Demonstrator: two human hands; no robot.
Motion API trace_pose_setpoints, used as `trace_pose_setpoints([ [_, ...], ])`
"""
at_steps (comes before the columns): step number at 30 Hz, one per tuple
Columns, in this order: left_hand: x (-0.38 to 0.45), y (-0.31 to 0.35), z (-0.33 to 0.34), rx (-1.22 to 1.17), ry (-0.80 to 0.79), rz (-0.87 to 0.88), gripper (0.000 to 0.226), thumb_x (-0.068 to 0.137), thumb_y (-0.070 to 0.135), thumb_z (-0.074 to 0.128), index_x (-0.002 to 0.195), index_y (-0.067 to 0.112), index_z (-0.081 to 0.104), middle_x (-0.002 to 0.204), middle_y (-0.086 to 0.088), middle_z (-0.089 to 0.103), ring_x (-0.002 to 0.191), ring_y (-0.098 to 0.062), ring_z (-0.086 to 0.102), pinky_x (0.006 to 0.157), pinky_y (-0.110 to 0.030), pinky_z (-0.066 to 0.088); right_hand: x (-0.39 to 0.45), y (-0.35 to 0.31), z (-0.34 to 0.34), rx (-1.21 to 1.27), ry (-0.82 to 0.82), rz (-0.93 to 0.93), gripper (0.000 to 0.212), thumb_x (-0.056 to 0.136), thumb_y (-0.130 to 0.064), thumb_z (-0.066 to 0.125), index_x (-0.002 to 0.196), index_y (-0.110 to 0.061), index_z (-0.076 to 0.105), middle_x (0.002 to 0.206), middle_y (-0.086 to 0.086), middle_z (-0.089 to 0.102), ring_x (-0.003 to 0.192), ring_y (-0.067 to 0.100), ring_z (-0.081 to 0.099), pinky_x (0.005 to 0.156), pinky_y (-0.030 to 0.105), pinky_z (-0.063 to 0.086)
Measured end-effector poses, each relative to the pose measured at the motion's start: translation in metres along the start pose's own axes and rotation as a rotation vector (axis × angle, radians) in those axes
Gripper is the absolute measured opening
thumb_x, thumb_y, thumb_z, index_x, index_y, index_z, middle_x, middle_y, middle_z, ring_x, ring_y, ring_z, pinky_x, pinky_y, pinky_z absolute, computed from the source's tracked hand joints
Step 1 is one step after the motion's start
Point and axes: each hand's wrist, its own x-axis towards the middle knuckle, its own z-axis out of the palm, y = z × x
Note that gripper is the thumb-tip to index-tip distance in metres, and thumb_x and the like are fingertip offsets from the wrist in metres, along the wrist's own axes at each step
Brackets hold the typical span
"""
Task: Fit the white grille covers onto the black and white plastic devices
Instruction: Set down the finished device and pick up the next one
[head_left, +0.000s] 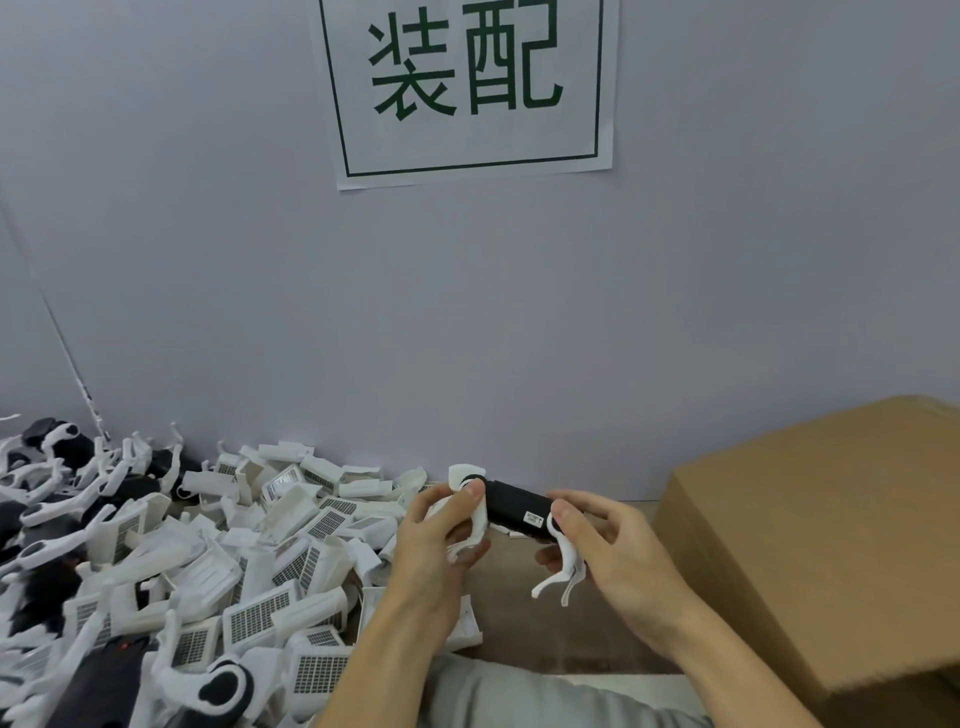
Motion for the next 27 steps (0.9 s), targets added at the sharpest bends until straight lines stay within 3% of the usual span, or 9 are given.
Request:
trace_pose_setpoints([
  [3,-0.003,-0.004,0.005,-0.029,0.013,-0.036,0.054,0.072,0.034,0.077,0.113,0.004,0.061,0.098,-0.014,0.070,0.092,-0.026,0.068,0.081,-0.039,0.058,0.003,0.000,0.001,0.092,0.103,0.074,0.029,0.094,-0.036,0.060,0.096,-0.011,0.075,0.080,0.000,0.077,0.078,0.024,0.076,0.070,0.034,0.060],
  [6,-0.005,-0.006,0.010,-0.142,0.049,-0.114,0.043,0.088,0.032,0.068,0.123,0.007,0.061,0.118,-0.020,0.068,0.104,-0.035,0.071,0.084,-0.045,0.057,0.007,-0.001,-0.001,0.297,0.252,0.162,0.039,0.099,-0.029,0.058,0.074,0.000,0.068,0.056,0.005,0.065,0.067,0.030,0.074,0.054,0.041,0.058],
  [8,-0.005,-0.007,0.012,-0.081,0.099,-0.172,0.040,0.093,0.034,0.065,0.119,0.004,0.061,0.112,-0.022,0.071,0.099,-0.037,0.072,0.078,-0.043,0.058,0.009,0.000,-0.001,0.385,0.386,0.125,0.032,0.097,-0.027,0.062,0.078,-0.002,0.070,0.066,0.010,0.067,0.073,0.028,0.071,0.052,0.035,0.055],
  [10,-0.006,-0.011,0.016,0.069,0.086,-0.210,0.045,0.095,0.042,0.060,0.112,0.000,0.066,0.101,-0.018,0.076,0.093,-0.032,0.074,0.076,-0.041,0.058,0.007,0.003,0.002,0.223,0.446,0.023,0.014,0.091,-0.025,0.071,0.091,-0.011,0.072,0.085,0.005,0.072,0.080,0.015,0.068,0.056,0.025,0.053],
  [14,-0.008,-0.015,0.023,0.200,-0.006,-0.197,0.052,0.097,0.054,0.047,0.107,0.010,0.074,0.093,-0.007,0.078,0.080,-0.019,0.074,0.068,-0.031,0.051,-0.004,0.006,0.014,-0.181,0.221,-0.161,0.034,0.075,-0.015,0.086,0.102,-0.025,0.067,0.100,-0.009,0.070,0.090,-0.003,0.065,0.073,0.010,0.049],
  [18,-0.004,-0.014,0.016,0.094,0.136,-0.140,0.038,0.095,0.042,0.058,0.099,0.009,0.077,0.094,-0.015,0.077,0.085,-0.030,0.071,0.068,-0.035,0.050,-0.011,0.011,0.033,-0.377,-0.064,-0.197,0.032,0.078,-0.029,0.076,0.106,-0.041,0.064,0.106,-0.022,0.064,0.105,-0.002,0.059,0.086,0.012,0.045],
  [22,-0.002,-0.010,0.012,0.083,0.139,-0.065,0.039,0.068,0.052,0.074,0.073,0.014,0.080,0.076,-0.010,0.074,0.070,-0.026,0.070,0.077,-0.041,0.053,-0.013,0.010,0.033,-0.460,-0.006,-0.231,0.033,0.082,-0.028,0.079,0.107,-0.042,0.062,0.100,-0.022,0.067,0.102,-0.008,0.057,0.083,0.009,0.044],
  [25,-0.002,-0.011,0.012,0.130,0.192,-0.062,0.047,0.066,0.047,0.083,0.088,0.006,0.075,0.077,-0.010,0.072,0.072,-0.027,0.068,0.079,-0.044,0.053,-0.012,0.004,0.030,-0.315,-0.077,-0.232,0.020,0.081,-0.033,0.073,0.101,-0.031,0.075,0.099,-0.016,0.074,0.097,0.005,0.068,0.084,0.022,0.052],
  [27,-0.001,-0.012,0.011,0.142,0.227,-0.073,0.040,0.076,0.042,0.080,0.091,0.006,0.073,0.078,-0.008,0.074,0.076,-0.026,0.069,0.079,-0.041,0.052,-0.009,0.001,0.029,-0.118,0.047,-0.203,0.012,0.090,-0.023,0.067,0.095,-0.023,0.078,0.095,-0.008,0.077,0.094,0.007,0.070,0.081,0.023,0.052],
])
